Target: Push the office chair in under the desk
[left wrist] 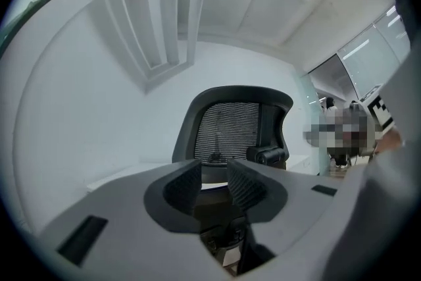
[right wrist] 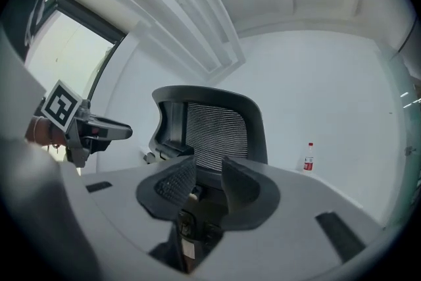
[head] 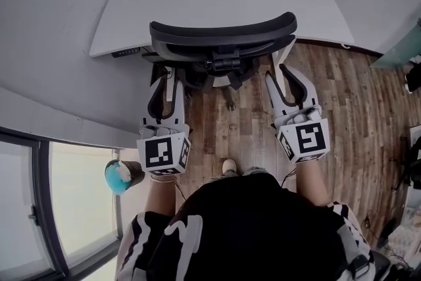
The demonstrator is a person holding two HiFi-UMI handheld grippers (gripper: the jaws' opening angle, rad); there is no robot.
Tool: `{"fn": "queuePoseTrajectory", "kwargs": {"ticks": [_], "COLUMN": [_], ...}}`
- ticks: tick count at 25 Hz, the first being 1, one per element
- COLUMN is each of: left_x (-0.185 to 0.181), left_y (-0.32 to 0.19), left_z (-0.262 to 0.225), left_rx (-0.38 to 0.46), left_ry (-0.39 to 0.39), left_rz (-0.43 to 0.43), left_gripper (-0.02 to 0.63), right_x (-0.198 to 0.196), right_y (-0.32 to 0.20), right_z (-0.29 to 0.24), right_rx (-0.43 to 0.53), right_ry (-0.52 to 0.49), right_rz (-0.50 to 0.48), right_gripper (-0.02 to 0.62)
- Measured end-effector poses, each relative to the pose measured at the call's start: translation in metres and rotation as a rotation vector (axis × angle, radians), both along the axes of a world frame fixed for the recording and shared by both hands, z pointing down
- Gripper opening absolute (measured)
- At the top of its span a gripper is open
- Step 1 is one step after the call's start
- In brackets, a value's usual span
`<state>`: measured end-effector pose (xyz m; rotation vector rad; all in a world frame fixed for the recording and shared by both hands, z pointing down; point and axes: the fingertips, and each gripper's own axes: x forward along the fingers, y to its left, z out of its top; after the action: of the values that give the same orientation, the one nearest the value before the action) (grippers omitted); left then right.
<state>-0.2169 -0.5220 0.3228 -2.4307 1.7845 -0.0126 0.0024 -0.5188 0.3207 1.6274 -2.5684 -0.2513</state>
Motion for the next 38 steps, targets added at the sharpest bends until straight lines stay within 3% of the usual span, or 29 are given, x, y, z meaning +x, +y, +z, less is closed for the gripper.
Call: {"fn": "queuePoseTrajectory", "kwargs": {"ticks": [14,38], "left_x": [0.031,0.052], "left_y": [0.047,0.101], "left_z": [0.007,0.001], "left_rx": [-0.035,-0.018], "left_ry": [0.028,0.053], "left_rz": [-0.007,-0.012], "left_gripper": [0.035,0.020], "right_x": [-0.006,-0.007], "right_y": [0.043,0.094], "right_z": [0.011,0.010], "right_rx": [-0.065,-0.059], "right_ry": [-0.043,-0.040], "right_rz": [-0.114,-0.172], "right_gripper": [0.012,0.009]}}
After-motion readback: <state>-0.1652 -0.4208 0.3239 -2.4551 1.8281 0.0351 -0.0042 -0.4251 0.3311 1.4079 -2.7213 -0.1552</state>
